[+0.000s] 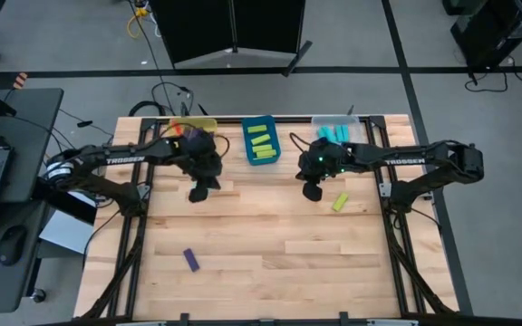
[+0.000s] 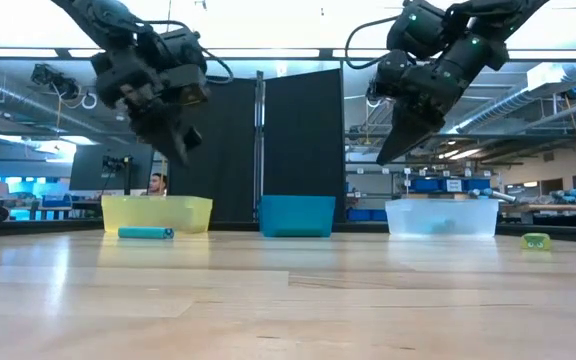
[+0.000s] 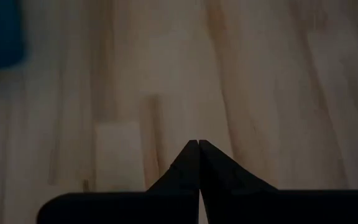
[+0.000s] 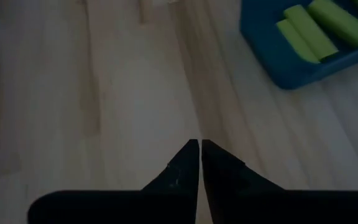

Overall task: Sort blocks
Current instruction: Put the green block into the blue bin

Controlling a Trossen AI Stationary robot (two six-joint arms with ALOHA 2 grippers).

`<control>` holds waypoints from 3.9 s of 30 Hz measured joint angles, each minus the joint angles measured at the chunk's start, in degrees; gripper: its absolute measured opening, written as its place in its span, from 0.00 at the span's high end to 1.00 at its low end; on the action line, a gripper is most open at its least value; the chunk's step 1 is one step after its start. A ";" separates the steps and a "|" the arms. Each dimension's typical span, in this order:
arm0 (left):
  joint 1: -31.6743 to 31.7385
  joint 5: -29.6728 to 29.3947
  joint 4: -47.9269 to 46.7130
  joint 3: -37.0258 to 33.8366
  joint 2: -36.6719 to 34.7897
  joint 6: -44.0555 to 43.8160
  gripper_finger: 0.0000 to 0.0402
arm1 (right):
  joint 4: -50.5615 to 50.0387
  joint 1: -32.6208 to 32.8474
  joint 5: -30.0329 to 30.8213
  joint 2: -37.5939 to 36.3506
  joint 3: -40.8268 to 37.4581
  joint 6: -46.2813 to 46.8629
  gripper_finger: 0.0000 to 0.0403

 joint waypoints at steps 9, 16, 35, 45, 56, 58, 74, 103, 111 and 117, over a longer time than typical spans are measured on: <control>-6.76 -4.99 -1.87 0.00 0.00 1.53 0.98 | -5.30 4.06 0.07 -0.35 0.00 0.40 0.90; -8.23 -5.81 2.83 -0.04 0.01 -0.05 0.98 | -30.07 6.49 3.55 -1.48 0.96 -8.76 0.73; -8.18 -7.61 6.80 -0.05 0.09 -1.99 0.98 | -33.77 14.16 8.94 7.11 -4.07 -31.08 0.46; -8.02 -9.39 6.82 -0.83 0.11 -2.66 0.98 | -31.57 15.45 8.48 12.54 -3.78 -30.78 0.52; -5.73 -11.74 24.39 -8.83 0.11 -5.13 0.98 | -30.80 14.54 4.99 12.90 1.44 -24.17 0.73; -4.72 -11.83 30.50 -11.95 0.11 -7.68 0.98 | -30.45 14.26 5.04 12.89 3.43 -23.21 0.73; -2.88 -11.85 63.78 -24.55 -0.39 -16.63 0.98 | -16.95 -0.03 7.54 14.01 27.65 -27.38 0.73; -2.41 -9.90 64.55 -24.52 -0.39 -17.34 0.98 | -26.98 -13.28 3.85 51.57 58.27 -31.80 0.71; -2.41 -9.90 64.55 -24.52 -0.39 -16.86 0.98 | -26.38 -13.06 3.85 51.71 58.07 -31.69 0.67; -2.41 -9.81 64.34 -24.52 -0.39 -16.81 0.98 | -25.18 -12.28 4.18 51.67 58.05 -31.69 0.57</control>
